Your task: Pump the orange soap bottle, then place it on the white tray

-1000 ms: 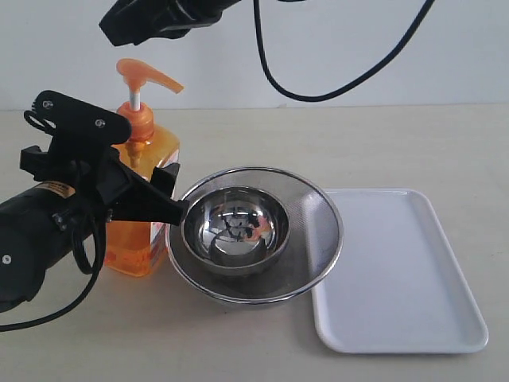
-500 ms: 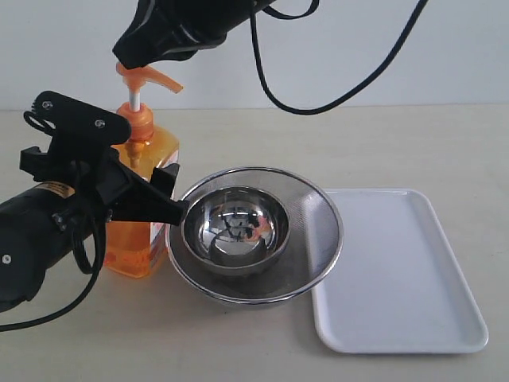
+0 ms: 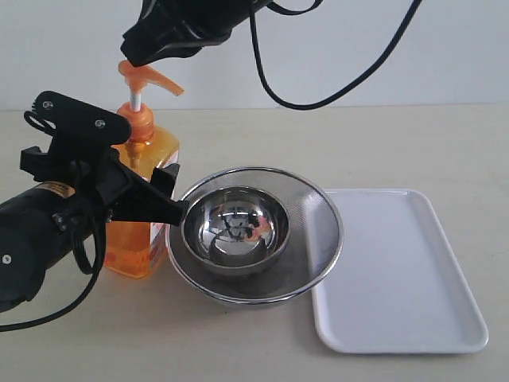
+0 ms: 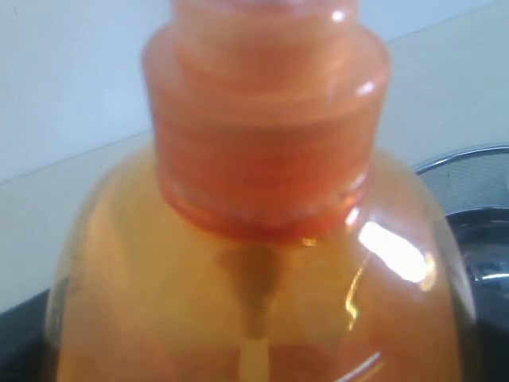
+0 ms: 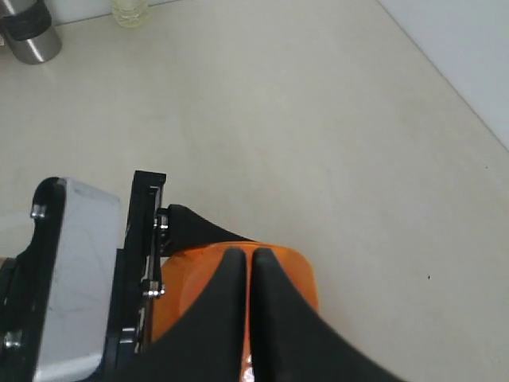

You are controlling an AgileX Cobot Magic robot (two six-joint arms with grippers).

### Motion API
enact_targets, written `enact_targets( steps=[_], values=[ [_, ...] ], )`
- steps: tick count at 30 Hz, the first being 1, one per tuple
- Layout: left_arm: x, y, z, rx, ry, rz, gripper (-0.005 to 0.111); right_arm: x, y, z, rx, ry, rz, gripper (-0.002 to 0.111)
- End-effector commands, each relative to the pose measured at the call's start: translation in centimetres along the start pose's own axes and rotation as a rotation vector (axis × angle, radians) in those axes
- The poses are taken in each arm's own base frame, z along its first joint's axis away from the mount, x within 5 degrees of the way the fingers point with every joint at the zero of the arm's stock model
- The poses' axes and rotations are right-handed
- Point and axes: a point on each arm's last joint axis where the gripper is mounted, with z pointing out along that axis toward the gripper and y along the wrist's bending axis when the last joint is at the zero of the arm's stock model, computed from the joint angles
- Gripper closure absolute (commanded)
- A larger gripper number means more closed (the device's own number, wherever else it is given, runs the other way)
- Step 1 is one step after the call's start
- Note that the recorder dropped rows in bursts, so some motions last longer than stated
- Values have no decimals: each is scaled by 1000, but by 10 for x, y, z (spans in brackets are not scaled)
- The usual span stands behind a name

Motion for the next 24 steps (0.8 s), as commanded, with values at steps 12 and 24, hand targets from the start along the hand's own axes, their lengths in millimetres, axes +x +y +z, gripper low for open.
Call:
enact_targets(
  steps=[12,24],
  values=[
    [-17,0,1,-12,-101,16,102,22,-3,15,-41,144,-8,108],
    [-17,0,1,-12,-101,16,102,35,-5,26,-78,210,3,108]
  ],
)
